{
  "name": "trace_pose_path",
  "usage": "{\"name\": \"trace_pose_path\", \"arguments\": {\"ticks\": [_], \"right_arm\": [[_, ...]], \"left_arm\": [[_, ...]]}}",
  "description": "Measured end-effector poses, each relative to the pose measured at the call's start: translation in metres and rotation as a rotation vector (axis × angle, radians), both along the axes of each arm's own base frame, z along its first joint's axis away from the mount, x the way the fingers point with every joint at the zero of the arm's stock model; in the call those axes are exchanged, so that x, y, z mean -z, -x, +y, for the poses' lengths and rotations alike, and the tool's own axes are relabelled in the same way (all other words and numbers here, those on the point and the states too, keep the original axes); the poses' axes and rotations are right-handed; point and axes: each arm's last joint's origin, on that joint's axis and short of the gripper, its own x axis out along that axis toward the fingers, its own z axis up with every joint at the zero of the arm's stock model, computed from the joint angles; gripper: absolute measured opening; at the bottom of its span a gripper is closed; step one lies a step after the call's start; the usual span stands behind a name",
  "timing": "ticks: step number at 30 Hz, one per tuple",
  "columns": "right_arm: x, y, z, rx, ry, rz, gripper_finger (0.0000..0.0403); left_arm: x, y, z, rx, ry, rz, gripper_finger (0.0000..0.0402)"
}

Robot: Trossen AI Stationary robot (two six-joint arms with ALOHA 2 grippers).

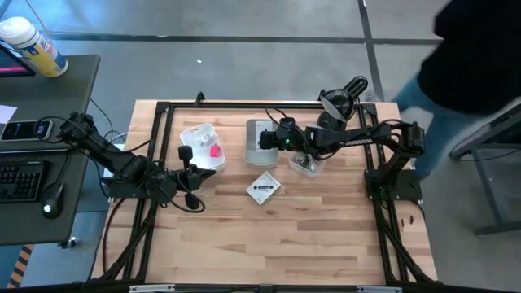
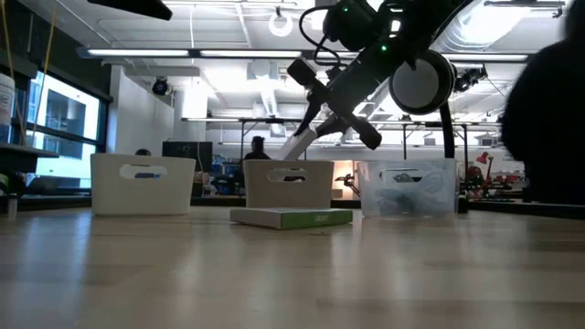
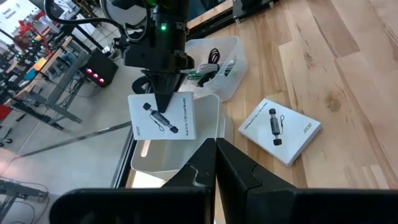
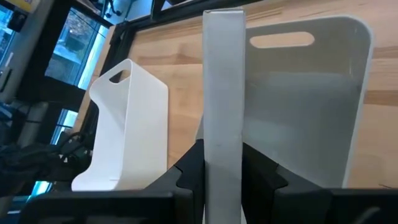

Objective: Pick and place items into bin
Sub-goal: Put the bottom white card reader box into the gray bin, then put the white card reader box into the gray bin

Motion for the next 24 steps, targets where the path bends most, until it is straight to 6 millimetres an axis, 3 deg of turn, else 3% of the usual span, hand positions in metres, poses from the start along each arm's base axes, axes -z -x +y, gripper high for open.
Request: {"name": "trace_pose_path", "arguments": {"ticks": [24], "right_arm": [[-0.0041, -0.0027, -0.0006, -0.035, 0.059, -0.021, 0.0136]], "left_arm": [[-0.0002, 0.0, 0.0003, -0.011, -0.004, -0.006, 0.0]]}}
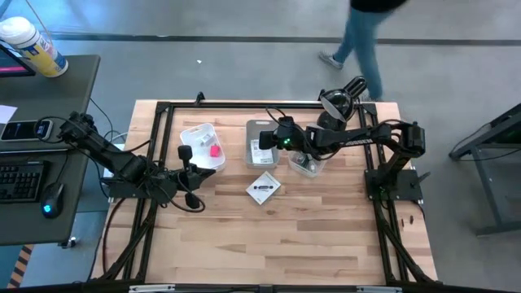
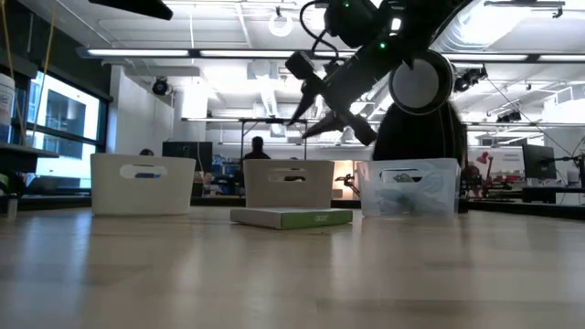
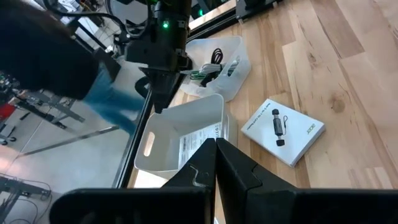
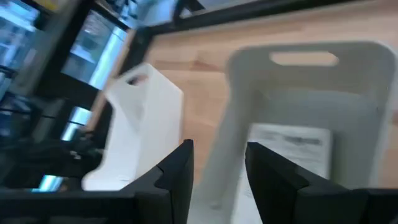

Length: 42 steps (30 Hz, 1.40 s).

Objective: Pick and place items into bin
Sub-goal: Put the white card reader box into the gray bin

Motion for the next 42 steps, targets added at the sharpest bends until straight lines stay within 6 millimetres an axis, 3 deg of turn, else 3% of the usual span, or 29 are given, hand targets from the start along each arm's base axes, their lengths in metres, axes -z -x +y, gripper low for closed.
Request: {"name": "trace_pose_path", "arguments": {"ticks": [12, 22, 28, 34, 42], "right_arm": [[-0.03, 0.001, 0.008, -0.19, 0.069, -0.126, 0.0134], [-0.064, 0.026, 0.05, -0.347, 0.138, -0.06, 0.0133], [-0.064, 0.039, 0.087, -0.45, 0.149, 0.048, 0.0134], [-0.053, 0.052, 0.123, -0.542, 0.157, 0.201, 0.0133], [-0.042, 0.071, 0.16, -0.552, 0.203, 0.35, 0.0133]], "left_arm": [[0.002, -0.001, -0.002, 0.056, 0.054, 0.019, 0.0001], [0.008, -0.013, -0.009, 0.084, 0.082, 0.027, 0.0001], [0.012, -0.033, -0.019, 0.096, 0.114, -0.039, 0.0001], [0.021, -0.056, -0.031, 0.097, 0.128, -0.1, 0.0002], [0.061, -0.079, -0.041, 0.044, 0.232, -0.022, 0.0001]]}}
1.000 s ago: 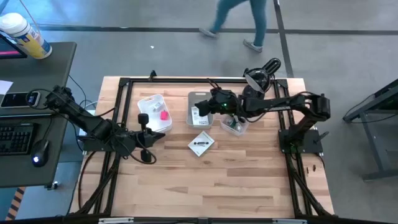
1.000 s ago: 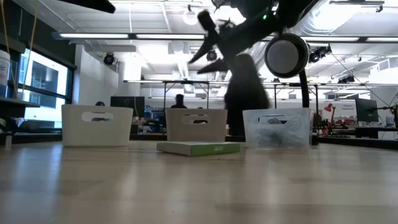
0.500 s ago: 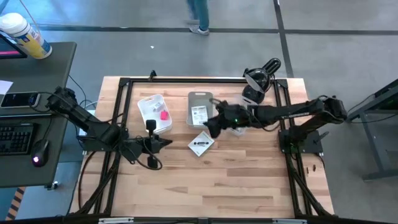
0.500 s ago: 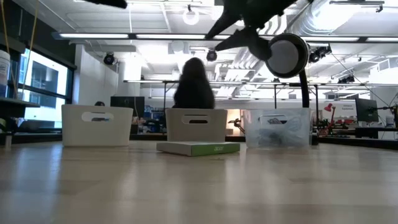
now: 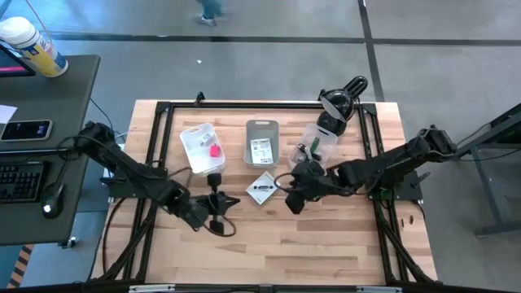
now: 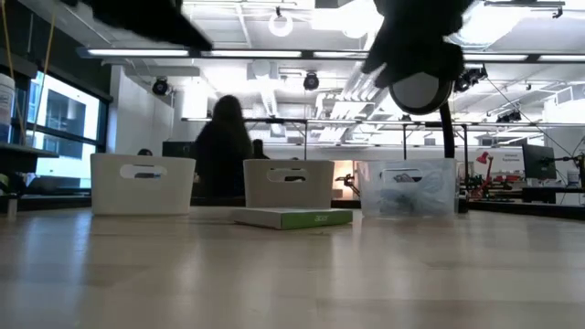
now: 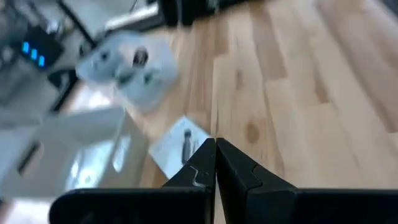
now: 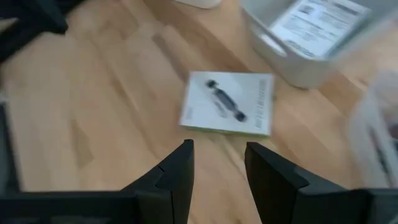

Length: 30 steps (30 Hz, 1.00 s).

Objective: Pick and place items into bin
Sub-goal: Put the white card reader box into the gray bin

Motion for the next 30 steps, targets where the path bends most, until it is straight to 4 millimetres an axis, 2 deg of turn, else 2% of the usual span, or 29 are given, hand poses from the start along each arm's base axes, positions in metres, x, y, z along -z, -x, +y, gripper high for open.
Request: {"name": "trace_pose_path", "arguments": {"ticks": [3, 7, 10, 16, 23, 30], "right_arm": [[0.003, 0.006, 0.006, 0.046, 0.023, 0.027, 0.0133], [0.004, 0.012, 0.016, 0.051, 0.023, 0.038, 0.0133], [0.005, 0.016, 0.024, 0.055, 0.024, 0.044, 0.0133], [0.007, 0.024, 0.035, 0.086, 0.024, 0.052, 0.0133], [0.009, 0.031, 0.039, 0.124, 0.024, 0.077, 0.0133], [0.009, 0.032, 0.039, 0.139, 0.023, 0.074, 0.0133]], "left_arm": [[0.018, -0.011, 0.004, -0.082, 0.056, 0.03, 0.0], [0.034, -0.037, 0.015, -0.131, 0.113, 0.088, 0.0], [0.041, -0.055, 0.027, -0.173, 0.132, 0.131, 0.0], [0.048, -0.074, 0.06, -0.294, 0.131, 0.249, 0.0], [0.054, -0.094, 0.079, -0.204, 0.137, 0.328, 0.0], [0.066, -0.117, 0.073, -0.076, 0.126, 0.388, 0.0]]}}
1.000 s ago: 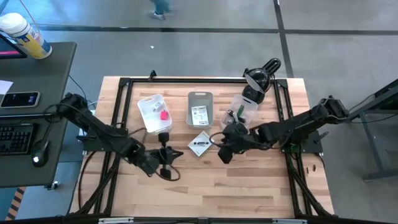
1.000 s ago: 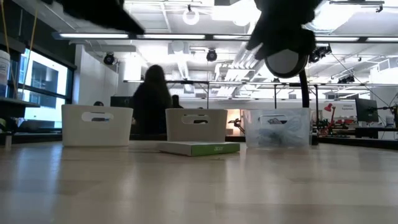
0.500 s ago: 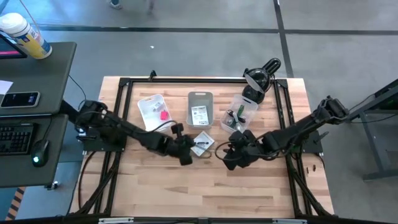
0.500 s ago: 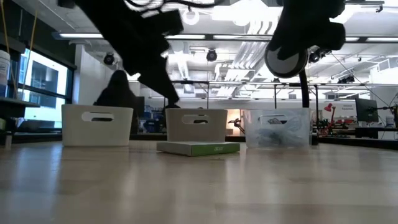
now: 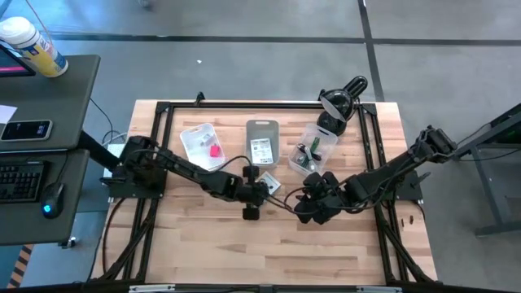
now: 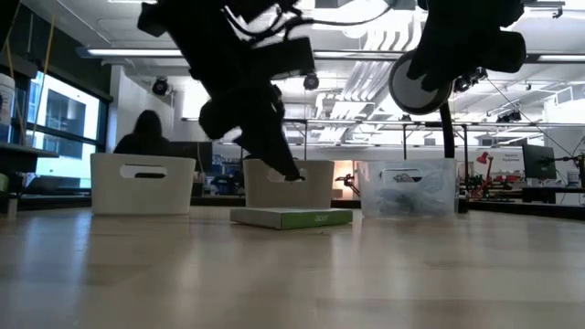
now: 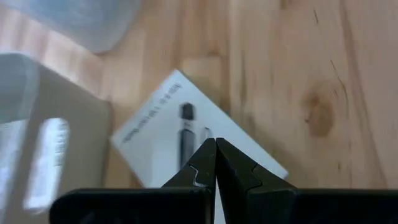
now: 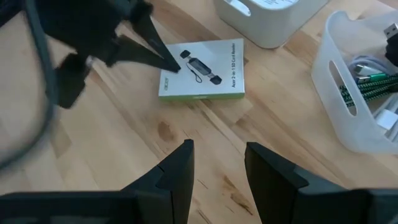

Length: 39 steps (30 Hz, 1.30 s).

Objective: Pick and place items into bin
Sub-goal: Put the white card reader box into the gray bin

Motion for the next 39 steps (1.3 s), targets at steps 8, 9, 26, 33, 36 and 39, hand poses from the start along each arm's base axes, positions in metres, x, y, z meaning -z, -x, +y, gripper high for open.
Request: {"name": "trace_pose_path", "arguments": {"ticks": [8, 9, 26, 33, 36, 39], "right_arm": [[0.0, 0.0, 0.0, 0.005, -0.014, 0.004, 0.0133], [0.0, 0.0, 0.0, 0.006, -0.016, 0.004, 0.0133], [0.0, 0.0, 0.0, 0.008, -0.023, 0.003, 0.0133], [0.0, 0.0, 0.001, 0.0, -0.035, 0.01, 0.0133], [0.0, 0.0, 0.001, -0.002, -0.036, 0.011, 0.0133], [0.0, 0.0, 0.001, -0.01, -0.035, 0.015, 0.0133]], "left_arm": [[0.008, -0.007, 0.007, -0.016, 0.002, 0.093, 0.0], [0.008, -0.007, 0.009, -0.023, 0.015, 0.099, 0.0], [0.02, -0.003, 0.019, -0.002, 0.152, 0.197, 0.0], [0.03, -0.006, 0.003, 0.023, 0.175, 0.192, 0.0], [0.029, -0.007, -0.002, 0.03, 0.186, 0.184, 0.0], [0.027, -0.008, -0.01, 0.037, 0.222, 0.179, 0.0]]}}
